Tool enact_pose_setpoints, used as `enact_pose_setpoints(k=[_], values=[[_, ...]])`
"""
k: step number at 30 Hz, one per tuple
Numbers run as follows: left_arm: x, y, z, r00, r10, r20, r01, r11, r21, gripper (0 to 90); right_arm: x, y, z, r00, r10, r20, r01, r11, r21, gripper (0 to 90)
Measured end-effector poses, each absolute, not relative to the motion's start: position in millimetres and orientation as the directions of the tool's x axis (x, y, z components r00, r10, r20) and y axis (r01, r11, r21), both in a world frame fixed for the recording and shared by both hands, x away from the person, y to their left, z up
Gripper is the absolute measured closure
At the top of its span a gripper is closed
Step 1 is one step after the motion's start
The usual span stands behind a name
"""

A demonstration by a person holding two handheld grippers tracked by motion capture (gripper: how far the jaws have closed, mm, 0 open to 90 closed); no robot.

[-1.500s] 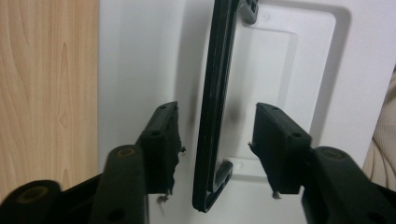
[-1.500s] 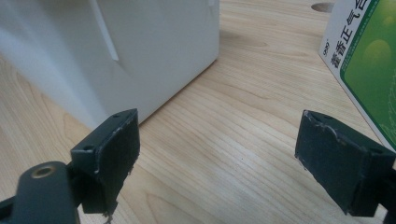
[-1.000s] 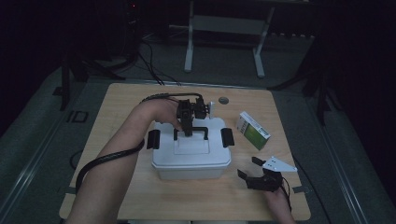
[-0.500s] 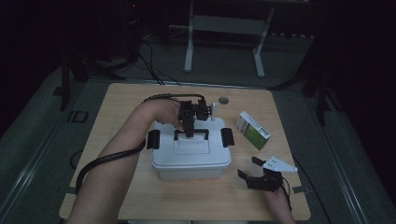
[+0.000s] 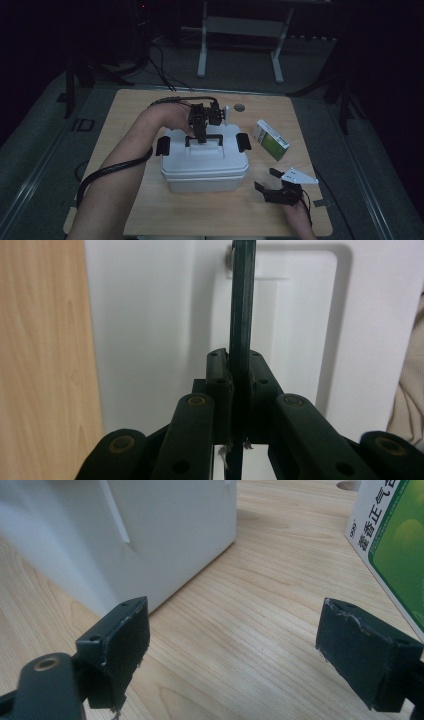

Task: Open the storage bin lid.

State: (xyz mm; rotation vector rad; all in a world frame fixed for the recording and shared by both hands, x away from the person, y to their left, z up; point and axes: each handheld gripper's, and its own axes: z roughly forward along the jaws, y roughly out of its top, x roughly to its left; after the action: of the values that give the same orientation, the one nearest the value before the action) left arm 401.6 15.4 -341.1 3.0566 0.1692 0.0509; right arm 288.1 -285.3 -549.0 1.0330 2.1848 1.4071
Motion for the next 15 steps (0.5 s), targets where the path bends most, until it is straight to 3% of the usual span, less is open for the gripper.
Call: enact_pose_setpoints(k=[15], values=[[395.6,42.3,-320.5,0.986,0.155,0.064,0.148,-0.983,0.11,83.7,288.2,-284.6,-549.3,-0.677,0.73,0.096,0.391,0.246,0.887,13.7]])
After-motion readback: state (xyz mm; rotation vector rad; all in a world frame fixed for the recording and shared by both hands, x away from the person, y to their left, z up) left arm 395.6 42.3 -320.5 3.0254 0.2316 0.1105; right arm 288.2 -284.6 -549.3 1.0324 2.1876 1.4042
